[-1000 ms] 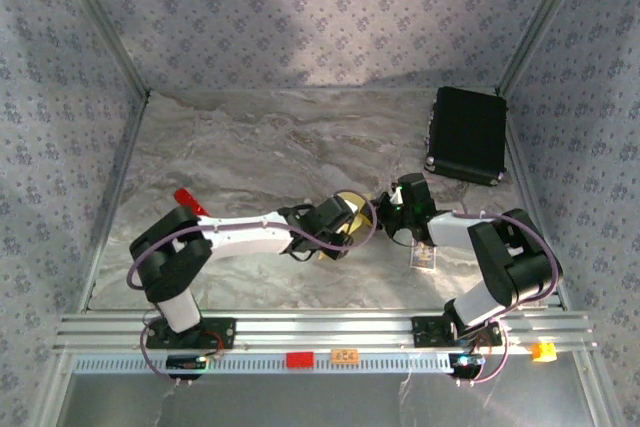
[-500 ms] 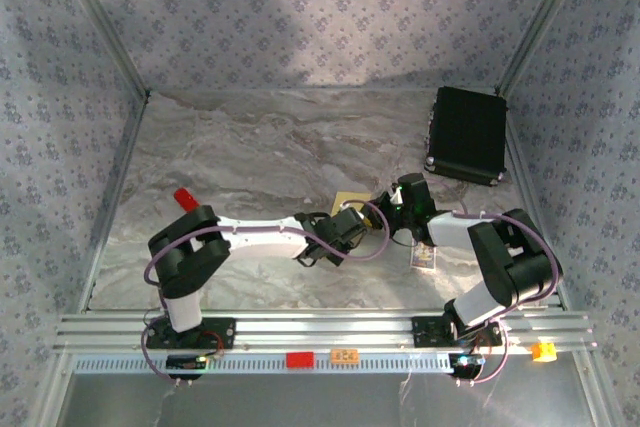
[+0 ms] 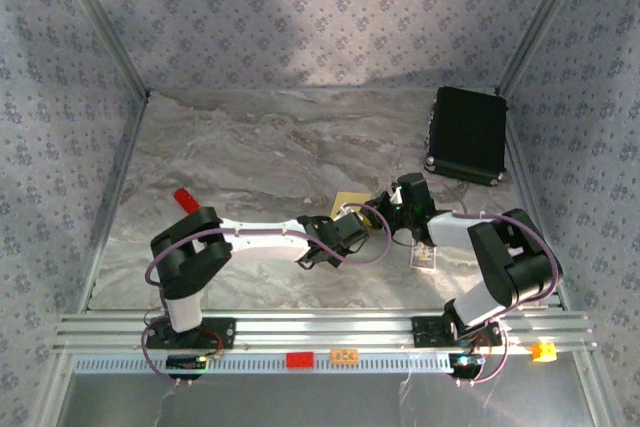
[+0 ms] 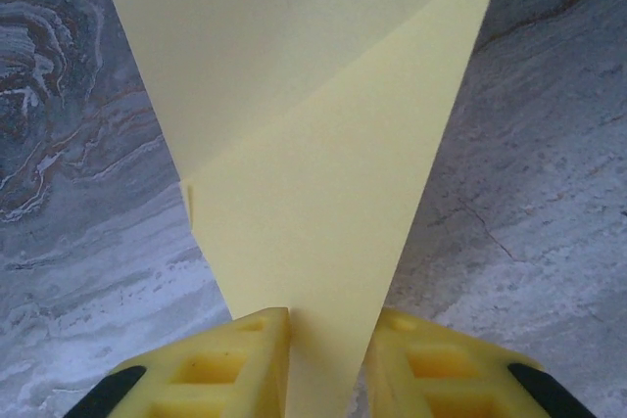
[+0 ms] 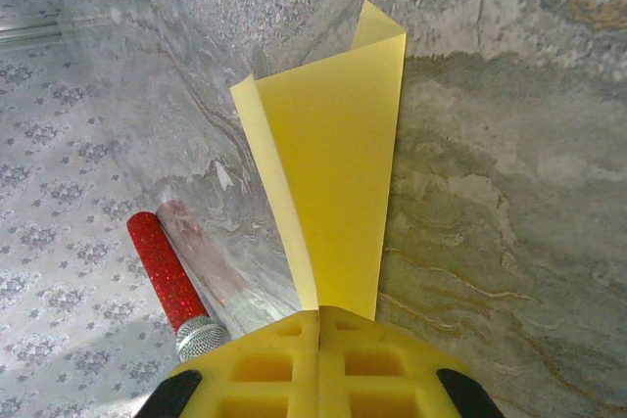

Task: Fold a paper plane with a square sheet of paper (pick it up from the middle)
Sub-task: Fold the wing for the fifth time at the center of the table.

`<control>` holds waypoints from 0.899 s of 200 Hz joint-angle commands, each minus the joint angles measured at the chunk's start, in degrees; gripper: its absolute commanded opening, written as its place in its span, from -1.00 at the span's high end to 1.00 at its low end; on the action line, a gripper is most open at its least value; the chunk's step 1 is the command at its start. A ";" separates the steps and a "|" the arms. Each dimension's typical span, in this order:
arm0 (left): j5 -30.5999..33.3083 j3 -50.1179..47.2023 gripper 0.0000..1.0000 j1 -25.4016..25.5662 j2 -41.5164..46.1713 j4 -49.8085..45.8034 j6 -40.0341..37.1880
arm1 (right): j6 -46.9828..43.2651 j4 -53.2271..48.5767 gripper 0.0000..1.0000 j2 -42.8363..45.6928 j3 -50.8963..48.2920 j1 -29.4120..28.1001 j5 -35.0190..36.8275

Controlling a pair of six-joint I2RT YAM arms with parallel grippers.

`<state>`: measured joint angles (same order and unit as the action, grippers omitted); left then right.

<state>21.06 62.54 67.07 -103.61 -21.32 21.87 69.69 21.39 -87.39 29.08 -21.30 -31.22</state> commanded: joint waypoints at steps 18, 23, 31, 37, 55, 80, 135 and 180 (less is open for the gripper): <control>1.87 1.00 0.54 0.61 -0.58 -1.69 -0.38 | 0.87 -0.82 0.90 1.23 1.12 -0.25 0.68; 1.87 0.98 0.55 0.68 -0.58 -1.65 -0.34 | 0.88 -0.82 0.90 1.22 1.15 -0.23 0.66; 1.95 0.91 0.56 0.62 -0.63 -1.59 -0.34 | 0.86 -0.82 0.90 1.25 1.10 -0.23 0.65; 1.98 0.91 0.58 0.64 -0.65 -1.62 -0.35 | 0.82 -0.82 0.90 1.19 1.11 -0.26 0.72; 2.47 0.71 0.63 0.77 -0.54 -1.59 -0.24 | 0.83 -0.91 0.90 1.18 1.13 -0.27 0.65; 2.89 0.32 0.68 0.76 -0.23 -1.29 0.04 | 0.74 -1.00 0.90 1.25 1.13 -0.28 0.78; 3.36 -0.16 0.70 0.75 -0.01 -0.87 0.54 | 0.75 -1.03 0.90 1.49 1.10 -0.20 0.86; 4.12 -0.08 0.63 0.76 -0.08 -1.22 0.91 | 0.78 -1.00 0.90 1.53 1.15 -0.17 0.81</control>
<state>23.51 62.52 67.31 -103.61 -21.28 22.13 69.69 21.39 -87.02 29.08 -21.30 -31.03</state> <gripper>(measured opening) 0.182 0.066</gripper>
